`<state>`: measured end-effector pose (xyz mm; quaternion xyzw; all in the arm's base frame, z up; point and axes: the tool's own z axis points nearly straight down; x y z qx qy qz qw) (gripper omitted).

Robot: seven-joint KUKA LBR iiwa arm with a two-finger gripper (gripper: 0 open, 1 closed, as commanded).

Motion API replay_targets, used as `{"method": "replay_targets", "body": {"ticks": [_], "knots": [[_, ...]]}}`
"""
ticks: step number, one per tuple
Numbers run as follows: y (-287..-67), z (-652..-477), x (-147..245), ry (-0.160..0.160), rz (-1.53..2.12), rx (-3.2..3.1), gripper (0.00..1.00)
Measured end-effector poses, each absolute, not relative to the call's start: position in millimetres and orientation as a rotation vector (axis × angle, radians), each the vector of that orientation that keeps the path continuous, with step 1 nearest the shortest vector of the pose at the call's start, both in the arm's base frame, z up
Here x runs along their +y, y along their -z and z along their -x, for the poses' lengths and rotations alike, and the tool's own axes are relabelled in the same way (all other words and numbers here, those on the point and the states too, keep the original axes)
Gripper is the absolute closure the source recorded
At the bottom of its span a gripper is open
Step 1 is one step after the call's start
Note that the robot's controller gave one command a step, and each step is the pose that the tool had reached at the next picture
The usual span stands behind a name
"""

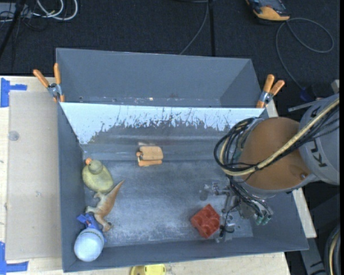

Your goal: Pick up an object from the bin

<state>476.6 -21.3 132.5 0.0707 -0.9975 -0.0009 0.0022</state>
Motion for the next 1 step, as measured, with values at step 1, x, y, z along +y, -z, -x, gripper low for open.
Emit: {"method": "replay_targets", "body": {"ticks": [1], "knots": [[-89.5, -475.9, -24.1, 0.003, -0.406, -3.114, 0.0]]}}
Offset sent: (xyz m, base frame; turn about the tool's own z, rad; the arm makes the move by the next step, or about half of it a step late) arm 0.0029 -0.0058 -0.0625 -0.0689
